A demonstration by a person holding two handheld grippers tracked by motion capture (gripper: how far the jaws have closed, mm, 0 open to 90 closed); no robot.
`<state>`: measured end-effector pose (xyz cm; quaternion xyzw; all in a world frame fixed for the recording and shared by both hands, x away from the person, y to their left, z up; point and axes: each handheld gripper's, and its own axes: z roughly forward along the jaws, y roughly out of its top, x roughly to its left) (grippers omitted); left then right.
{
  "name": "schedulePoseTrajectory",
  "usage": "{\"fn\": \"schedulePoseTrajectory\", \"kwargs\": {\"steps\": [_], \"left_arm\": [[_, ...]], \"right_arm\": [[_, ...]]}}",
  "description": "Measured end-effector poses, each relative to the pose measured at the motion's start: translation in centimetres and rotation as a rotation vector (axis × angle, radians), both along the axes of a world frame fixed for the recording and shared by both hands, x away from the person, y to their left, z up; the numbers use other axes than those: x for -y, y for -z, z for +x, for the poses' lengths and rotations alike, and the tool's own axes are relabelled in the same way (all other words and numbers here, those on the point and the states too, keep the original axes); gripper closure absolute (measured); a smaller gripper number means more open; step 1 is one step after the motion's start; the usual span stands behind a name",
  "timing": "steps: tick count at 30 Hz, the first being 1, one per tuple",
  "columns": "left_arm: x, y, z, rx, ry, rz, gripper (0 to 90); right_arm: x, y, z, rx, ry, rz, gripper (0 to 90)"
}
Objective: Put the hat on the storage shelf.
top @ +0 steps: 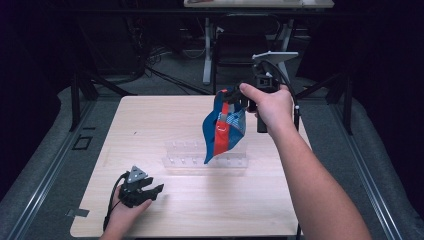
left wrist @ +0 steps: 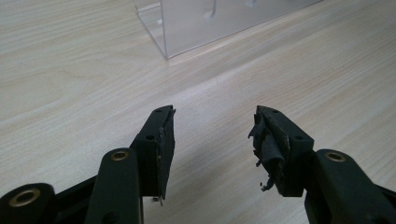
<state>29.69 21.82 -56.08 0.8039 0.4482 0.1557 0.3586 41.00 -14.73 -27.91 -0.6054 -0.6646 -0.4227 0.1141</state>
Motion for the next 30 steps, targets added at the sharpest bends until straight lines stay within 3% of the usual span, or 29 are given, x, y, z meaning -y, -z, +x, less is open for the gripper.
{"fn": "schedulePoseTrajectory", "kwargs": {"steps": [8,16,22,30], "left_arm": [[0.7,-0.4,-0.2,0.030,0.026,-0.001,48.4],[2.0,-2.3,-0.3,0.088,0.063,-0.031,49.3],[3.7,-4.0,0.0,0.127,0.103,-0.062,51.6],[6.8,-5.5,0.8,0.160,0.153,-0.058,54.6]], "right_arm": [[-0.2,1.0,0.3,-0.015,-0.002,0.009,77.3],[-1.0,1.1,0.4,-0.008,-0.012,0.027,77.2],[-1.5,1.6,0.7,-0.006,-0.004,0.039,77.2],[-2.0,1.8,0.8,-0.012,-0.019,0.035,77.2]]}}
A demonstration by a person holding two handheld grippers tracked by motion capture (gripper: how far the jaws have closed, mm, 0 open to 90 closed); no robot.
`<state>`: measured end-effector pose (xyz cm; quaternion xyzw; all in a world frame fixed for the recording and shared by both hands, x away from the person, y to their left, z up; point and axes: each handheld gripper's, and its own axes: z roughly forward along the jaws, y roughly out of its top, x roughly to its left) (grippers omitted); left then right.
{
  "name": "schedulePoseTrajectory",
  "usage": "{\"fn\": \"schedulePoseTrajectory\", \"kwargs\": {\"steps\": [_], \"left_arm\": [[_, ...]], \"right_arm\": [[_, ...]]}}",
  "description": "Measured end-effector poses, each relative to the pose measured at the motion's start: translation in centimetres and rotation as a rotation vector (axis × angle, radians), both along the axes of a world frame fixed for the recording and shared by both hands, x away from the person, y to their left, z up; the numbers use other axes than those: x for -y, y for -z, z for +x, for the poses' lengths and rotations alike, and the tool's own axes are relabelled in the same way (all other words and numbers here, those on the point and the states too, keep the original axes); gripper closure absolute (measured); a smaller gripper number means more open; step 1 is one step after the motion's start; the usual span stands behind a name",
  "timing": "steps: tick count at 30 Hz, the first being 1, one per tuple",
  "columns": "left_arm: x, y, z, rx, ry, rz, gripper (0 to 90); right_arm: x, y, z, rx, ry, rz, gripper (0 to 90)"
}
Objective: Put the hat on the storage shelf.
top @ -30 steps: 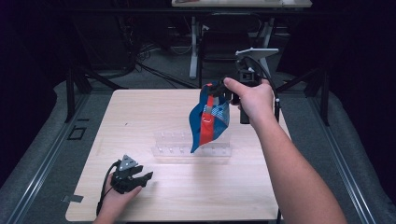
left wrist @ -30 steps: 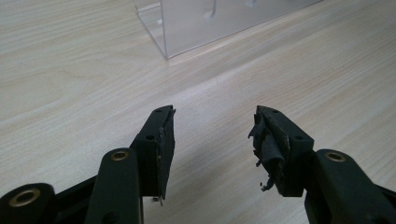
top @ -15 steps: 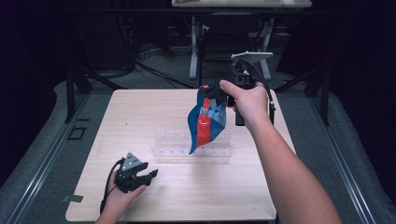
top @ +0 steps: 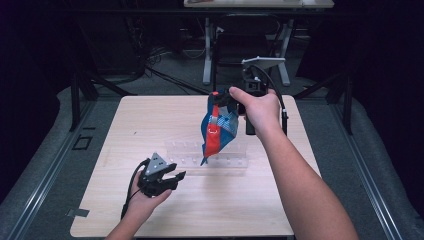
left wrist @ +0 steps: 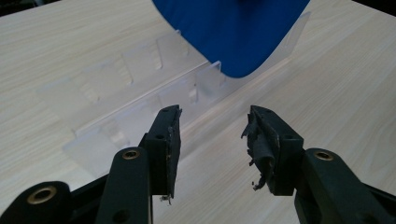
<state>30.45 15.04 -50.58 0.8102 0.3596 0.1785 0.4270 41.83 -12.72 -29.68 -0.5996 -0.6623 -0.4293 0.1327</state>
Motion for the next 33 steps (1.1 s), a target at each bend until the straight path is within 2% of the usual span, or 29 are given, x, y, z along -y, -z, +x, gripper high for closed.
{"fn": "schedulePoseTrajectory", "kwargs": {"steps": [5,7,12,20,33], "left_arm": [[1.3,-0.4,0.3,0.015,0.015,0.013,56.0],[1.7,-0.4,0.4,0.008,0.021,0.012,55.9],[2.2,-0.4,0.6,0.020,0.022,0.017,56.3],[2.5,-0.5,0.8,0.017,0.024,0.016,57.5],[2.2,-0.5,0.7,0.025,0.009,0.012,57.3]], "right_arm": [[-0.4,0.1,0.0,0.001,-0.003,0.002,77.1],[-0.6,0.2,0.0,0.000,-0.011,-0.001,77.0],[-1.0,0.6,0.1,-0.011,-0.020,-0.007,77.1],[-0.8,1.4,0.2,-0.019,-0.015,-0.009,77.0],[-0.8,3.2,0.5,-0.052,-0.017,-0.046,76.9]]}}
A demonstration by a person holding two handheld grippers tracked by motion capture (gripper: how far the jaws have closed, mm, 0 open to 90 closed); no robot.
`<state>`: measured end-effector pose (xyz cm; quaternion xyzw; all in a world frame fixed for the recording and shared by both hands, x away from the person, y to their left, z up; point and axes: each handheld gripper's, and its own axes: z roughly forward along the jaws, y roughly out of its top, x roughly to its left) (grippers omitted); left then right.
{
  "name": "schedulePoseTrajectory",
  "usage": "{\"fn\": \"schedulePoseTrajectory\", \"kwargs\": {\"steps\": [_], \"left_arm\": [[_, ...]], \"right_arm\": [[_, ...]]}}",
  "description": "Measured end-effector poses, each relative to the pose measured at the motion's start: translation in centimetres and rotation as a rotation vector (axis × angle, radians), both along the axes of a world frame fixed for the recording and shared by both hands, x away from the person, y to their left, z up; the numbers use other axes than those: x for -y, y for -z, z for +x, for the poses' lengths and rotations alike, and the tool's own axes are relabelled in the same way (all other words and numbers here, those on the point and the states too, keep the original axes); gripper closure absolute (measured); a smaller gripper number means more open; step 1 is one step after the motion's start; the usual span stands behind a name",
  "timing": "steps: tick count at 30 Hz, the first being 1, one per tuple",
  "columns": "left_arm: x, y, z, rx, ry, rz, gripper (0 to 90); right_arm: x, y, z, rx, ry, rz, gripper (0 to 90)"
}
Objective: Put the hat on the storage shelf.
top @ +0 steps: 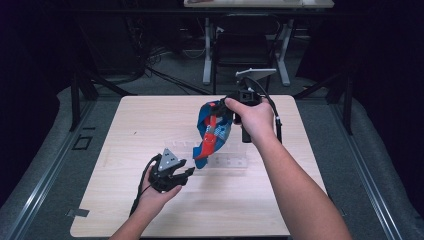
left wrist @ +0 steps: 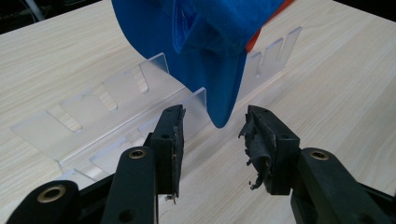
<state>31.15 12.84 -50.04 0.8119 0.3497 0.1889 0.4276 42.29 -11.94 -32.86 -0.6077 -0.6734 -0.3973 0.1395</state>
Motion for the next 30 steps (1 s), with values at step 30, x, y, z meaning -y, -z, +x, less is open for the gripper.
{"fn": "schedulePoseTrajectory", "kwargs": {"steps": [30], "left_arm": [[-4.0,1.8,-1.1,-0.034,-0.065,0.023,56.8]], "right_arm": [[2.5,2.8,-0.1,-0.049,0.043,-0.052,75.7]]}}
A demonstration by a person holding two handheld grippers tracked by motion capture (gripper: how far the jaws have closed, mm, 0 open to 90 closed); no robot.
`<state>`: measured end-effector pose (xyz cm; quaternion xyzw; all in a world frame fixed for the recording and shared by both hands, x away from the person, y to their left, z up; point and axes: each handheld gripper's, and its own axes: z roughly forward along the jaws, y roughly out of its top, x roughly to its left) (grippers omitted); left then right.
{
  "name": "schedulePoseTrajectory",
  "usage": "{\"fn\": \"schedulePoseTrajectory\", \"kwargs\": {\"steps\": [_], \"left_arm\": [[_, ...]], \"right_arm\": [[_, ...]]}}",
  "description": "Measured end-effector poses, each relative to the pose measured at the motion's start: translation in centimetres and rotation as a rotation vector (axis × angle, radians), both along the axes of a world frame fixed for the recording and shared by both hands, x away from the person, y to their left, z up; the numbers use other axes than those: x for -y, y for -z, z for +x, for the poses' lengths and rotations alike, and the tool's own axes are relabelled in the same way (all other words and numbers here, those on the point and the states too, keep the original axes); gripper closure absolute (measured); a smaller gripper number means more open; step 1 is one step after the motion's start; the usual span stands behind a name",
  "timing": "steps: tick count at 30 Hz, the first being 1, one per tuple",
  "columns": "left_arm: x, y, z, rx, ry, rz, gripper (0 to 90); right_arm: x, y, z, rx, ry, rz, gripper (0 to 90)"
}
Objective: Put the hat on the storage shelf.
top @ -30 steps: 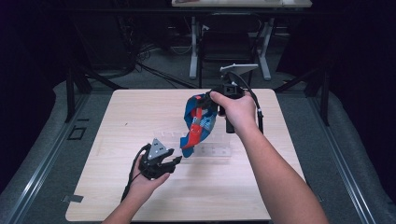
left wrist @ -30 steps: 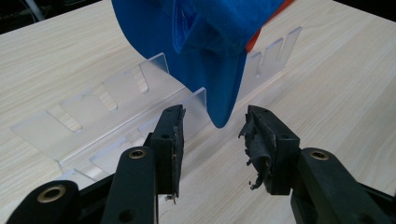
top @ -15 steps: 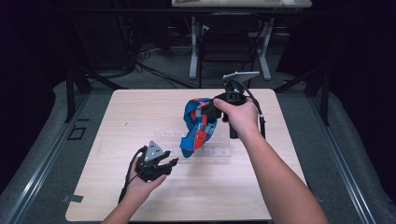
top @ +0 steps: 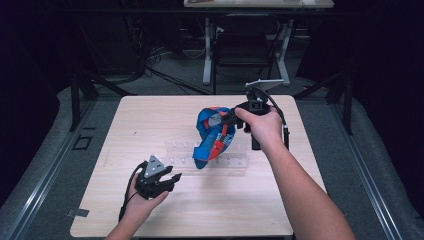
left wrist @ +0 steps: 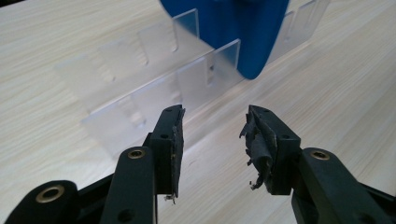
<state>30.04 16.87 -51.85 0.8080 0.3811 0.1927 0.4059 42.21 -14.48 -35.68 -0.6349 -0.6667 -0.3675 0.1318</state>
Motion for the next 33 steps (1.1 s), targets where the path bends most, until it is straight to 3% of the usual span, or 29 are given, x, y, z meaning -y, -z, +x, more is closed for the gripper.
{"fn": "schedulePoseTrajectory", "kwargs": {"steps": [12,20,27,33], "left_arm": [[-4.0,2.0,0.0,-0.046,-0.100,-0.042,55.4],[-4.5,2.7,0.2,-0.056,-0.121,-0.035,53.5],[-4.8,3.0,0.3,-0.063,-0.130,-0.025,50.9],[-5.1,3.3,0.5,-0.078,-0.148,-0.039,49.6]], "right_arm": [[1.1,-0.2,-0.5,0.017,-0.001,-0.032,69.2],[2.0,-0.1,-1.3,0.040,-0.008,-0.069,65.2],[2.8,0.6,-2.2,0.070,-0.027,-0.131,58.7],[3.9,1.4,-3.1,0.091,-0.017,-0.141,55.6]]}}
